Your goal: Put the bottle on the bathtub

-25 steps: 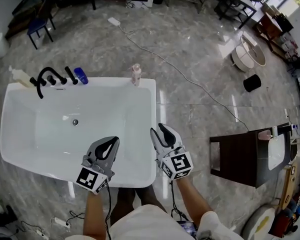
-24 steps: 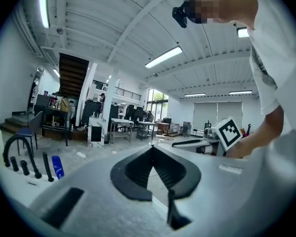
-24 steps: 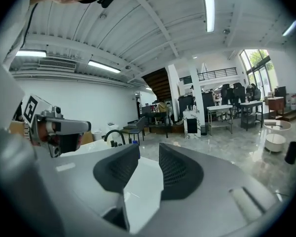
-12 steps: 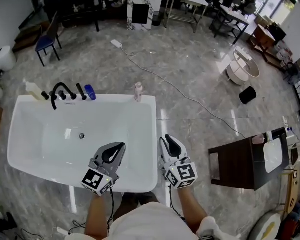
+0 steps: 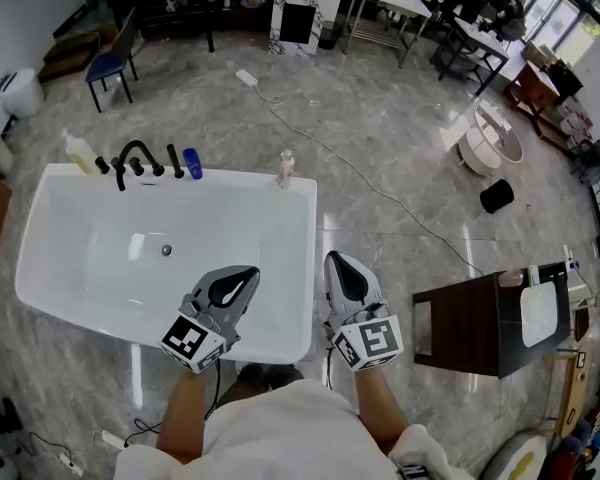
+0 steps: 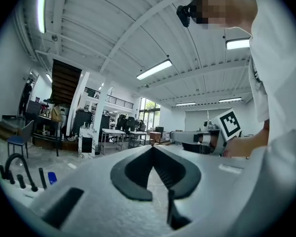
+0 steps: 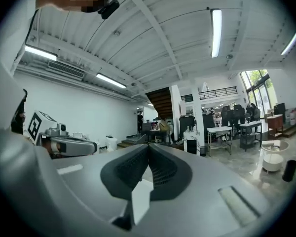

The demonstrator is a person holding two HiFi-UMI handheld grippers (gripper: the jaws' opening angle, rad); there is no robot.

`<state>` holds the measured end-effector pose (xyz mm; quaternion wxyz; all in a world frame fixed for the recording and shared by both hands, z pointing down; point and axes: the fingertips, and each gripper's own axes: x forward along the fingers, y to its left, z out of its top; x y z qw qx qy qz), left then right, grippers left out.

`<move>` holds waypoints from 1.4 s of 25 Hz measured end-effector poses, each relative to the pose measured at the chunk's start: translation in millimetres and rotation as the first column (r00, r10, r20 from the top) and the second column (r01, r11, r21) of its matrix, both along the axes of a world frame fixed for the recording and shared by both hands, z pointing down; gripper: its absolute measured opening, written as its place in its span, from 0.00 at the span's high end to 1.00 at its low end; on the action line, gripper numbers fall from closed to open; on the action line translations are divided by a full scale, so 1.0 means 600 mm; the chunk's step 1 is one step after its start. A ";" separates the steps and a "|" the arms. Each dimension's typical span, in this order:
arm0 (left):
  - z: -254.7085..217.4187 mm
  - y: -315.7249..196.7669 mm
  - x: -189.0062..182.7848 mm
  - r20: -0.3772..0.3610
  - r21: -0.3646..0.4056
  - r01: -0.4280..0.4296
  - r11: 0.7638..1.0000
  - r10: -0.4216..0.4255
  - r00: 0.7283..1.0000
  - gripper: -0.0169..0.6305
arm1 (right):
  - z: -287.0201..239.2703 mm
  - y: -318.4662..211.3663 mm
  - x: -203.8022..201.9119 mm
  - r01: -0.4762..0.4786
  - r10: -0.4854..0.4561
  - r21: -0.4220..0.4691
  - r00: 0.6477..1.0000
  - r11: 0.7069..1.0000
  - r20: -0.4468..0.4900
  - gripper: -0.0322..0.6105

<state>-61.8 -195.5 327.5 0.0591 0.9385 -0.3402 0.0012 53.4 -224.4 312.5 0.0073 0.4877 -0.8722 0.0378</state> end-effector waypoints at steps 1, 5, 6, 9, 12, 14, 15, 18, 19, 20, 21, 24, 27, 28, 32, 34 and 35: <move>-0.002 0.004 -0.001 0.001 0.002 0.001 1.000 -0.001 1.000 0.97 | -0.004 0.007 0.000 0.011 -0.011 0.001 1.000 1.000 0.005 0.96; -0.005 0.010 -0.006 0.012 0.005 0.009 1.000 -0.009 1.000 0.97 | -0.005 0.022 0.008 0.009 -0.009 -0.001 0.999 1.000 0.036 0.95; -0.007 0.012 -0.005 0.016 0.007 0.008 1.000 -0.008 1.000 0.97 | -0.005 0.025 0.011 0.009 -0.009 -0.001 0.999 1.000 0.046 0.95; -0.016 0.018 -0.005 0.016 0.029 0.025 0.999 -0.025 1.000 0.97 | -0.007 0.034 0.012 0.022 -0.022 0.001 0.998 1.000 0.060 0.95; -0.029 0.018 -0.009 -0.016 0.044 0.059 0.997 -0.058 0.998 0.97 | -0.013 0.040 0.016 0.030 -0.031 0.010 0.997 0.999 0.064 0.94; -0.030 0.014 -0.006 -0.013 0.040 0.061 0.997 -0.061 0.998 0.97 | -0.017 0.040 0.021 0.030 -0.031 0.017 0.997 0.999 0.067 0.94; -0.027 0.013 -0.003 -0.007 0.037 0.060 0.998 -0.059 0.998 0.97 | -0.017 0.040 0.023 0.031 -0.032 0.018 0.997 0.999 0.066 0.94; -0.018 0.015 0.004 0.000 0.027 0.053 0.998 -0.053 0.999 0.97 | -0.013 0.044 0.023 0.037 -0.038 0.017 0.998 0.999 0.053 0.94; -0.016 0.016 0.005 0.002 0.025 0.050 0.998 -0.050 0.999 0.97 | -0.011 0.045 0.021 0.039 -0.040 0.017 0.998 0.999 0.045 0.94; -0.014 0.017 0.006 0.005 0.024 0.048 0.999 -0.048 0.999 0.97 | -0.010 0.045 0.018 0.043 -0.044 0.018 0.998 0.999 0.037 0.94; -0.012 0.016 0.006 0.009 0.023 0.047 0.999 -0.048 0.999 0.97 | -0.009 0.045 0.015 0.048 -0.049 0.018 0.998 0.999 0.031 0.94; -0.010 0.016 0.003 0.018 0.019 0.050 0.999 -0.050 0.999 0.97 | -0.007 0.044 0.007 0.062 -0.062 0.015 0.998 0.998 0.025 0.94; -0.010 0.015 -0.001 0.022 0.015 0.054 0.998 -0.054 0.998 0.97 | -0.007 0.043 0.003 0.069 -0.069 0.011 0.997 0.998 0.026 0.94; -0.011 0.015 -0.004 0.023 0.017 0.058 0.998 -0.058 0.998 0.97 | -0.009 0.042 0.002 0.071 -0.071 0.012 0.997 0.997 0.028 0.94; -0.021 0.011 -0.010 0.020 0.031 0.074 0.997 -0.074 0.997 0.97 | -0.020 0.038 0.002 0.075 -0.076 0.025 0.997 0.997 0.027 0.94; -0.024 0.009 -0.014 0.021 0.037 0.077 0.996 -0.078 0.997 0.97 | -0.025 0.036 0.001 0.074 -0.075 0.034 0.997 0.997 0.027 0.94; -0.024 0.009 -0.016 0.022 0.038 0.079 0.996 -0.080 0.997 0.97 | -0.026 0.036 -0.001 0.074 -0.075 0.036 0.997 0.997 0.027 0.94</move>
